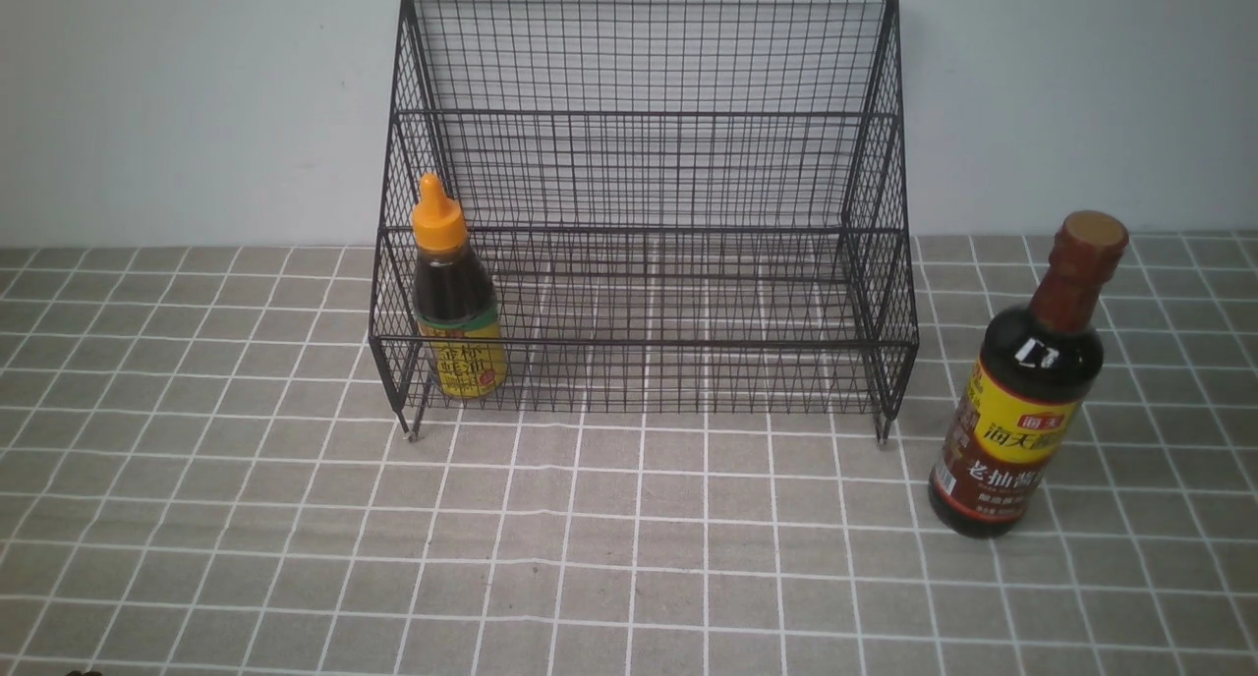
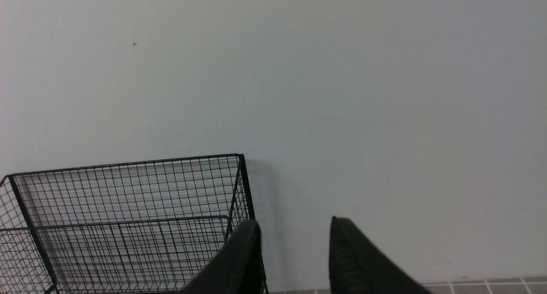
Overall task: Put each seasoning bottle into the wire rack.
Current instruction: Use the right arm to grab the condiment bottle closest to it
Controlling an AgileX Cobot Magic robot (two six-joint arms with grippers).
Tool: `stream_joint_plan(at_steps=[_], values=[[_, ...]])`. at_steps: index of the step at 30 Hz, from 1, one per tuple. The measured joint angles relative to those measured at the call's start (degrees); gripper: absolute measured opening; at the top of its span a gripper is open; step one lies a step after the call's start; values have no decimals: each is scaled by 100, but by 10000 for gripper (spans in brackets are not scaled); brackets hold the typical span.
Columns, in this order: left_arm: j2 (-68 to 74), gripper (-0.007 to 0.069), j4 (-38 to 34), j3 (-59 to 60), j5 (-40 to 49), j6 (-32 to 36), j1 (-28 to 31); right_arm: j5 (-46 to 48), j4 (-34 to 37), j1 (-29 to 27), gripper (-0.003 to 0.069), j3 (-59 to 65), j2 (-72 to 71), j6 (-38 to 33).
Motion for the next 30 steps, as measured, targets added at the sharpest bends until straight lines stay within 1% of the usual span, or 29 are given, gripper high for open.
stream_joint_plan(at_steps=[3, 6, 7, 9, 11, 13, 23, 26, 27, 28, 29, 30], values=[[0, -7, 0, 0, 0, 0, 0, -181, -330, 80, 344, -178, 444, 433], [0, -7, 0, 0, 0, 0, 0, -476, -812, 294, 429, -314, 875, 874], [0, -7, 0, 0, 0, 0, 0, -531, -854, 327, 434, -335, 906, 892], [0, -7, 0, 0, 0, 0, 0, -755, -1265, 467, 476, -430, 1231, 1008], [0, -7, 0, 0, 0, 0, 0, -966, -1518, 574, 499, -536, 1591, 1071], [0, -7, 0, 0, 0, 0, 0, -1139, -1620, 598, 512, -659, 1950, 1124], [0, -7, 0, 0, 0, 0, 0, -1251, -1656, 598, 516, -833, 3322, 1189], [0, -7, 0, 0, 0, 0, 0, -1268, -1656, 598, 503, -851, 3585, 1155], [0, -7, 0, 0, 0, 0, 0, -1275, -1656, 598, 483, -857, 3680, 1127], [0, -7, 0, 0, 0, 0, 0, -1275, -1656, 598, 447, -857, 3753, 1083], [0, -7, 0, 0, 0, 0, 0, -1275, -1656, 598, 439, -857, 3762, 1076], [0, -7, 0, 0, 0, 0, 0, -1275, -1656, 598, 383, -857, 3804, 1037]])
